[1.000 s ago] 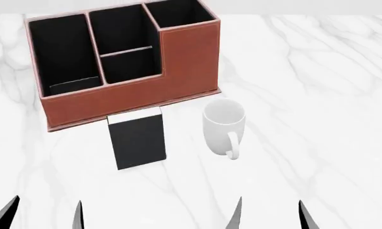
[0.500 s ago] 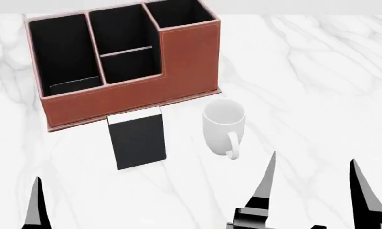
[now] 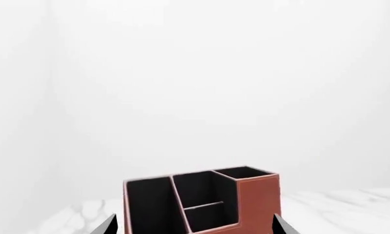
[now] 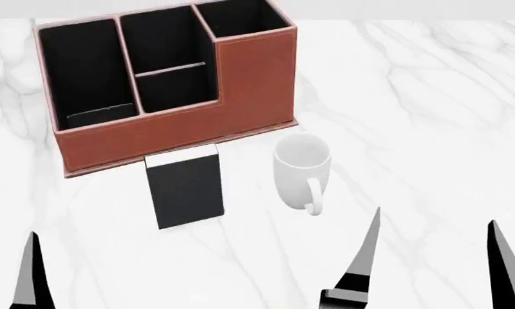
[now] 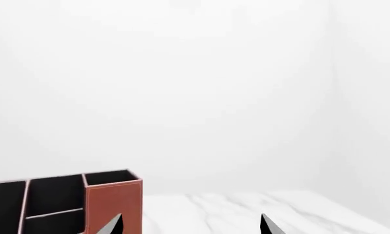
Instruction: Pick up the book and place it in the front compartment of the caddy.
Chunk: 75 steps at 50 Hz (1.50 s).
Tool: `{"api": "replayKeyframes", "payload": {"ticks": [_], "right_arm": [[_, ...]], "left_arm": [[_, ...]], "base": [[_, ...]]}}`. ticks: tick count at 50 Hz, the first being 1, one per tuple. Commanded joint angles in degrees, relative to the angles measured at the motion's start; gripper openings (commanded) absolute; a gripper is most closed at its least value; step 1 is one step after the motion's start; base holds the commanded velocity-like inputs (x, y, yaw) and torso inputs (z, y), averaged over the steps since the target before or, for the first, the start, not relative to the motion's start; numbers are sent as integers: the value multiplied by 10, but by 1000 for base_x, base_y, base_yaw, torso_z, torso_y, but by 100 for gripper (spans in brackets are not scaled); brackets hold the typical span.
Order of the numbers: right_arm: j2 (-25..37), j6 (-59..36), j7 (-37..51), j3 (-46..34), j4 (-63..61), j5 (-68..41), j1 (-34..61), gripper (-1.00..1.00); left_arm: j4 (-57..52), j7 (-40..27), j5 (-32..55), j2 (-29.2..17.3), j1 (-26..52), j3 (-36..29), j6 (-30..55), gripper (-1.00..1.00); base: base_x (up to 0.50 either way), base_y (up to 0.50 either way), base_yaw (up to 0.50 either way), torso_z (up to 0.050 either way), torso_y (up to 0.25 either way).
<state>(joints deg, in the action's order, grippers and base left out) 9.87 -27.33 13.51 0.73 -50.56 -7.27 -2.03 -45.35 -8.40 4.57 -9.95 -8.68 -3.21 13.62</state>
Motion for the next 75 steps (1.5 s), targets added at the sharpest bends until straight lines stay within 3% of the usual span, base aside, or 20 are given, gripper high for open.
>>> {"api": "replayKeyframes", "payload": {"ticks": [1,75], "right_arm": [[5,2,10,2,-11,-2,-24,100],[43,13,50,-7,-8,-60,-28,100]], "left_arm": [[-21,-6,4,-6,-3,-5,8,100],[-32,-43,19,-47,-2,-31,2,100]], "base": [[0,0,0,0,0],[474,0,0,0,1]]}}
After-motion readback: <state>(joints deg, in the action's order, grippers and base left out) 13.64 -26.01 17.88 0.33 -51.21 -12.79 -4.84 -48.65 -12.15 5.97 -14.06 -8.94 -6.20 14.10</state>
